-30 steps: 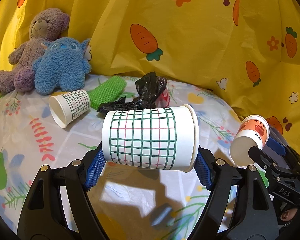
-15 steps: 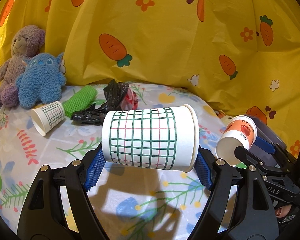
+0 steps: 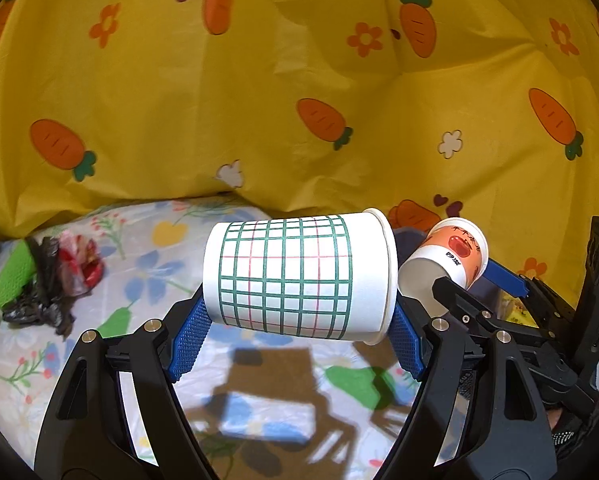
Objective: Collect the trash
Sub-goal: 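Carry both cups over the grey bin, then open both tools to drop the cups into the grey bin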
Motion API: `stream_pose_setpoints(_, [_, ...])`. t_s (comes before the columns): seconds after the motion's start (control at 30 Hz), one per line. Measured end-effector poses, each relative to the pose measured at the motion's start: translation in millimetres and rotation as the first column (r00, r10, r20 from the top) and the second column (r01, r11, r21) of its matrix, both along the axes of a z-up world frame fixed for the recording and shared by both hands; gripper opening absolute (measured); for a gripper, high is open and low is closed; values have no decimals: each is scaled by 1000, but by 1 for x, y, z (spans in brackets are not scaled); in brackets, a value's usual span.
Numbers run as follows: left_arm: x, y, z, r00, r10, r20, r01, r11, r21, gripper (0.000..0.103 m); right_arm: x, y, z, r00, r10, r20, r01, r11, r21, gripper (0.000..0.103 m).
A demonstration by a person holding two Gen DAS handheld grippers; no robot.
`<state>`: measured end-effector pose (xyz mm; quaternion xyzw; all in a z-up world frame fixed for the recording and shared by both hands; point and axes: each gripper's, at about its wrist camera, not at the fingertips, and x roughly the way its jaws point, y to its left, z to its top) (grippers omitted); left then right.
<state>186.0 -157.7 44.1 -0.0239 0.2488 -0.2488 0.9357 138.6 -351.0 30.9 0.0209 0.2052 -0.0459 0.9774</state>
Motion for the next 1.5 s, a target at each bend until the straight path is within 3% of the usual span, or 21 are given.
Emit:
stream_pose_setpoints(0.2, [18, -77, 6, 989, -146, -13, 146, 989, -6, 77, -2, -57, -3, 985, -173, 0, 173, 985, -7, 83])
stream_pose_setpoints(0.43, [41, -123, -8, 973, -216, -86, 216, 976, -13, 77, 1, -87, -20, 967, -252, -42, 252, 968, -6, 83])
stream_pose_setpoints(0.8, [58, -153, -24, 956, -254, -147, 257, 967, -3, 77, 12, -93, -34, 960, -264, -93, 264, 964, -13, 83])
stream_pose_setpoints(1.5, [68, -167, -34, 934, -299, -195, 299, 954, -31, 77, 17, -99, -38, 957, -267, -114, 268, 963, -9, 83])
